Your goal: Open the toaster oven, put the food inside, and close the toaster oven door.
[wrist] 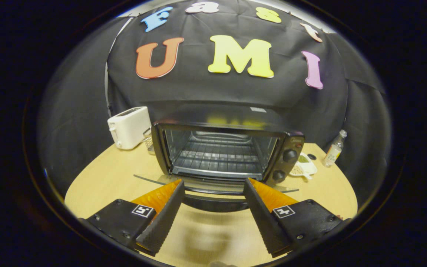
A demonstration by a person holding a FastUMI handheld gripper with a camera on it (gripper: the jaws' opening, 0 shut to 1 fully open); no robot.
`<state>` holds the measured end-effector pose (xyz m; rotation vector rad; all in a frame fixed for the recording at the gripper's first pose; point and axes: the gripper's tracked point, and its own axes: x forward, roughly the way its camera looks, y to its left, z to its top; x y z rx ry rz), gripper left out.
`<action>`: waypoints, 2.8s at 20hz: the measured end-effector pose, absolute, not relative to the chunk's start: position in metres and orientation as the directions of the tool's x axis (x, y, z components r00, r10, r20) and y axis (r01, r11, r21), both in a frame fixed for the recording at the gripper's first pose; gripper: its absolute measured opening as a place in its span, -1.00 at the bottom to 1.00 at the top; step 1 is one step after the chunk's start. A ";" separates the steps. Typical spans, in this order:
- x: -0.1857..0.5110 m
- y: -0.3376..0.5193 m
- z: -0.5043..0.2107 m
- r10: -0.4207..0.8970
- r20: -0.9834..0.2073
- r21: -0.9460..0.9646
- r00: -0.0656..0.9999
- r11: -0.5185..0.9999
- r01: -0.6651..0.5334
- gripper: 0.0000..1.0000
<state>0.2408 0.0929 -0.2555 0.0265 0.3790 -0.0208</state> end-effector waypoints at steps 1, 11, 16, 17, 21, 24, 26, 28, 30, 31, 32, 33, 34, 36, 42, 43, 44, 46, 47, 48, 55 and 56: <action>0.236 0.094 -0.264 -0.015 -0.386 0.020 0.922 0.999 0.025 1.00; 0.213 0.101 -0.334 0.008 -0.517 0.028 0.856 1.000 0.007 1.00; 0.214 0.098 -0.359 0.019 -0.571 0.052 0.821 0.999 0.013 1.00; 0.214 0.099 -0.361 0.024 -0.570 0.039 0.821 0.999 -0.002 1.00; 0.214 0.099 -0.365 0.029 -0.568 0.017 0.822 1.000 -0.024 1.00; 0.214 0.098 -0.364 0.055 -0.571 0.013 0.819 0.998 -0.058 1.00; 0.214 0.096 -0.359 0.107 -0.575 0.037 0.811 0.994 -0.104 1.00; 0.210 0.081 -0.348 0.156 -0.575 0.111 0.803 0.988 -0.112 1.00; 0.214 0.051 -0.332 0.164 -0.559 0.132 0.813 0.985 -0.108 1.00; 0.216 0.033 -0.322 0.166 -0.548 0.130 0.820 0.985 -0.113 1.00; 0.218 0.012 -0.313 0.167 -0.534 0.126 0.829 0.985 -0.117 1.00; 0.217 -0.010 -0.305 0.164 -0.524 0.119 0.836 0.986 -0.119 1.00; 0.213 -0.032 -0.300 0.164 -0.524 0.111 0.836 0.986 -0.124 1.00; 0.202 -0.075 -0.288 0.162 -0.521 0.103 0.838 0.987 -0.127 1.00; 0.149 -0.185 -0.300 0.088 -0.568 0.101 0.818 0.994 -0.037 0.97; 0.140 -0.195 -0.307 0.091 -0.582 0.127 0.808 0.992 -0.021 0.97; 0.133 -0.200 -0.315 0.112 -0.598 0.176 0.794 0.984 -0.007 0.94; 0.119 -0.193 -0.330 0.198 -0.618 0.310 0.761 0.951 0.005 0.86; 0.115 -0.190 -0.339 0.237 -0.624 0.367 0.745 0.930 0.011 0.70; 0.112 -0.186 -0.345 0.277 -0.624 0.422 0.731 0.906 0.017 0.64; 0.113 -0.169 -0.352 0.454 -0.530 0.772 0.716 0.608 0.185 -0.60; 0.112 -0.170 -0.351 0.454 -0.528 0.777 0.718 0.600 0.192 -0.62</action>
